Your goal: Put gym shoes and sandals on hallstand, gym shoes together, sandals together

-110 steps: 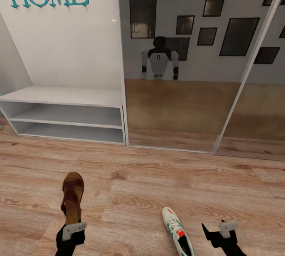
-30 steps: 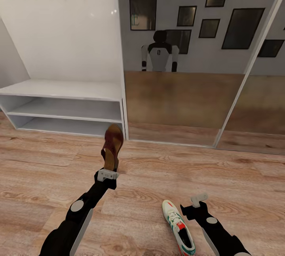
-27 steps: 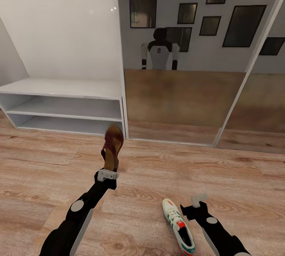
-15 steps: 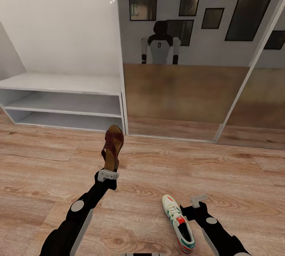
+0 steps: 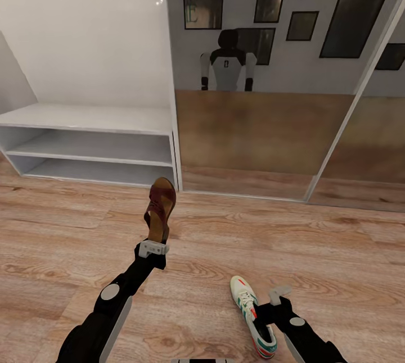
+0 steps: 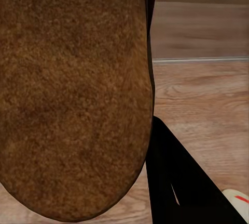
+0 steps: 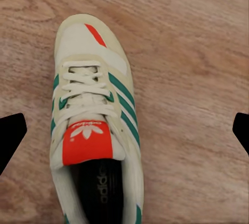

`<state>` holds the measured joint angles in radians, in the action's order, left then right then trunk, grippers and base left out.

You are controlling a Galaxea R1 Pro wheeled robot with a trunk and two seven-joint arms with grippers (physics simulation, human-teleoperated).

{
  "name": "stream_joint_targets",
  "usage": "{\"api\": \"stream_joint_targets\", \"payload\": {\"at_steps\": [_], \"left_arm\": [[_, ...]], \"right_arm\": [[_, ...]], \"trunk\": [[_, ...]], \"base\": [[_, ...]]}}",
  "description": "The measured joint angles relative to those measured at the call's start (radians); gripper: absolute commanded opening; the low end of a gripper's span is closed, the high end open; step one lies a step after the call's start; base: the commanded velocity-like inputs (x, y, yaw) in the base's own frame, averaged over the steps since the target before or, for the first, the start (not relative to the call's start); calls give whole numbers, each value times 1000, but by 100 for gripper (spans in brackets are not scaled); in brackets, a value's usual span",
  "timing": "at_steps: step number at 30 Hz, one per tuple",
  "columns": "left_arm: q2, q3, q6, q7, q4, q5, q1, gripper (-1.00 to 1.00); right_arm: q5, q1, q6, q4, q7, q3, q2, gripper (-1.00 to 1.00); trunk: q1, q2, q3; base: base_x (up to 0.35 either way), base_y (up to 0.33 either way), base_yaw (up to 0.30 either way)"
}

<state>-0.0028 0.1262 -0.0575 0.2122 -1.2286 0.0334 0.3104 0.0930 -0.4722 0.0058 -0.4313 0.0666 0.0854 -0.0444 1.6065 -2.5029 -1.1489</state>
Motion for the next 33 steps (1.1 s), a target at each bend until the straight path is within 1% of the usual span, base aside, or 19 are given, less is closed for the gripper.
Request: {"api": "stream_joint_targets", "payload": {"at_steps": [5,10,20,25,30,33], "left_arm": [[-1,1,0,3,0,0,0,-100],[-1,2,0,4,1,0,1,-100],[-1,2,0,6,1,0,1,-100],[-1,2,0,6,1,0,1,-100],[-1,2,0,6,1,0,1,-100],[-1,2,0,6,3,0,1,-100]], "right_arm": [[0,0,0,50,-2,-2,6,100],[0,0,0,72,-5,-3,7,100],[0,0,0,75,-6,-5,7,100],[0,0,-1,74,-6,-5,7,100],[3,0,-2,68,-5,-2,7,100],[4,0,-2,63,-6,-2,6,100]], "trunk": [[0,0,0],[0,0,-1],[5,-2,-50],[5,-2,-58],[4,-2,-59],[6,-3,-71]], "base": [[0,0,0],[0,0,0],[0,0,0],[0,0,0],[0,0,0],[0,0,0]]}}
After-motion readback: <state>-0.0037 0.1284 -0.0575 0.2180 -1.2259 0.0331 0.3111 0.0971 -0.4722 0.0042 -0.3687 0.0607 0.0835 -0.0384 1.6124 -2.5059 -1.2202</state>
